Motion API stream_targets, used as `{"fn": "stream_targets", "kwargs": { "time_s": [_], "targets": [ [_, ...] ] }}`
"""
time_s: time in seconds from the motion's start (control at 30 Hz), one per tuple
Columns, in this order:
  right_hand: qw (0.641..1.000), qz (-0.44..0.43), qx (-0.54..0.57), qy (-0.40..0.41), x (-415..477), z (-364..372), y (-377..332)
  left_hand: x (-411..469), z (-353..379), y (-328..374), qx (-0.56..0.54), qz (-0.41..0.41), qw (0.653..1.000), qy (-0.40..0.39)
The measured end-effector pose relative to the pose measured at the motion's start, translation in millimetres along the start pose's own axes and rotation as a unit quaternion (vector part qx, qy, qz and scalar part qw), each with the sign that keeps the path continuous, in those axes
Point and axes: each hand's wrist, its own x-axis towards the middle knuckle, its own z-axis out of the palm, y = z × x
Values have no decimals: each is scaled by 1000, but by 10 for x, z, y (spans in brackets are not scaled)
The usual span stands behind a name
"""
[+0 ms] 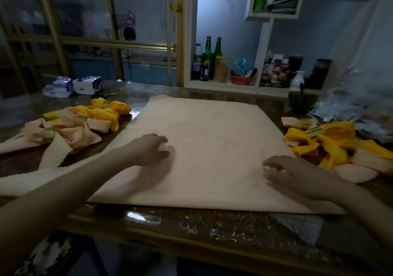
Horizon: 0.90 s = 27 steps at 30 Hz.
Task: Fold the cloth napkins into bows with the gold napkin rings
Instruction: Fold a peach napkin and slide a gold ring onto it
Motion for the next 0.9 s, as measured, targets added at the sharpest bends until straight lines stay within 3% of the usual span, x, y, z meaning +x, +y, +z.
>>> {"fn": "stream_targets", "kwargs": {
  "time_s": [0.1,0.23,0.33,0.53,0.67,0.77,0.83,0.9],
  "targets": [
    [996,42,-66,46,144,47,-71,259,54,-121,-12,-73,997,27],
    [993,115,-25,-5,330,-11,-80,443,-5,-155,-85,-113,990,8],
    [992,116,-18,-37,448,-47,-119,477,-95,-221,-79,-125,989,-11],
    [991,65,38,114,753,103,-134,676,-7,-482,-96,-171,978,75],
    [986,77,-5,145,972,208,-134,792,58,-562,-72,-176,974,126],
    [988,88,-2,127,1006,131,-93,876,51,-596,-71,-175,974,125],
    [988,133,42,66,981,4,-64,925,27,-625,-85,-174,976,100],
    [986,166,11,-14,979,-136,17,971,-2,-669,-115,-183,974,69]
  ]
}}
